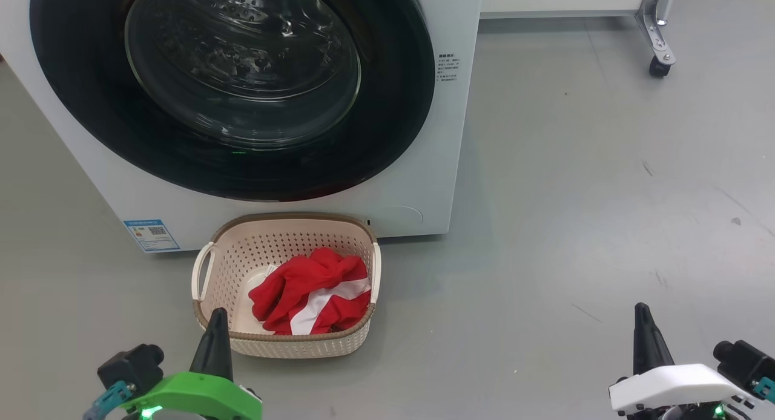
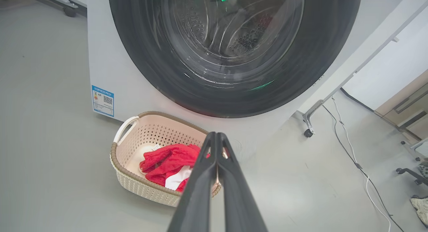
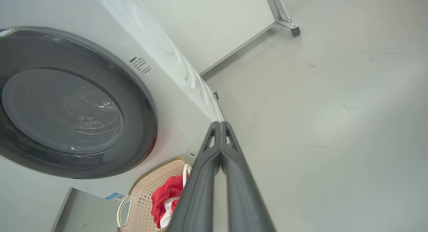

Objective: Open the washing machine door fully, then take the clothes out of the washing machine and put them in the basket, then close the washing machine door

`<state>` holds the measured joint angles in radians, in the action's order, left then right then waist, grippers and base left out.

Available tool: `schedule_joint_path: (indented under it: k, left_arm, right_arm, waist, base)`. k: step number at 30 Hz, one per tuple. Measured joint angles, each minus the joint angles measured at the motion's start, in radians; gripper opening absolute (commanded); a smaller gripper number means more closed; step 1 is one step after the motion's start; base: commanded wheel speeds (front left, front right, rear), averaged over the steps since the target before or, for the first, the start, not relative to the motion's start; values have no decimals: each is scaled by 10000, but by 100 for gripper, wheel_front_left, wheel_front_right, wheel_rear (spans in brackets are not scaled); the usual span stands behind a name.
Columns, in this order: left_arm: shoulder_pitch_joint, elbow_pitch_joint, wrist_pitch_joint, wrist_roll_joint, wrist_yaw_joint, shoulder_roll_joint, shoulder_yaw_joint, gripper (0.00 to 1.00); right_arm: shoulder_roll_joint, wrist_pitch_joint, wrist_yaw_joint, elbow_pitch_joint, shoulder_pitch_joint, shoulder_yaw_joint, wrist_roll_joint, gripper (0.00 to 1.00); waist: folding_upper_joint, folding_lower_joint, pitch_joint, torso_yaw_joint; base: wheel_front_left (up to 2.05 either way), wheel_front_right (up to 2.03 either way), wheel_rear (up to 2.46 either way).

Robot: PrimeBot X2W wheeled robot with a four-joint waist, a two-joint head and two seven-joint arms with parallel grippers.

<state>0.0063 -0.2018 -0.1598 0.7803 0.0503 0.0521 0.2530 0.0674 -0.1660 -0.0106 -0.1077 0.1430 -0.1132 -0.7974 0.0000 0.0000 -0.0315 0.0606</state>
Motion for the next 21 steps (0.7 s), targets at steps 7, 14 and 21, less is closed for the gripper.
schedule_joint_path:
  k: [7, 14, 21]
  left_arm:
    - [-11, -10, 238, 897, -157, 61, -267, 0]
    - [-20, -44, 437, 1910, -295, 107, -518, 0]
    - [-27, -105, 633, 2790, -477, 178, -736, 0]
  right_arm:
    - [52, 215, 94, -125, -212, 151, -928, 0]
    - [96, 435, 199, -267, -394, 311, -1883, 0]
    - [128, 646, 357, -408, -593, 454, -2794, 0]
  waist:
    - [0, 0, 28, -63]
    - [0, 0, 55, -128]
    - [0, 0, 84, -191]
  base:
    - [0, 0, 0]
    - [0, 0, 0]
    - [0, 0, 0]
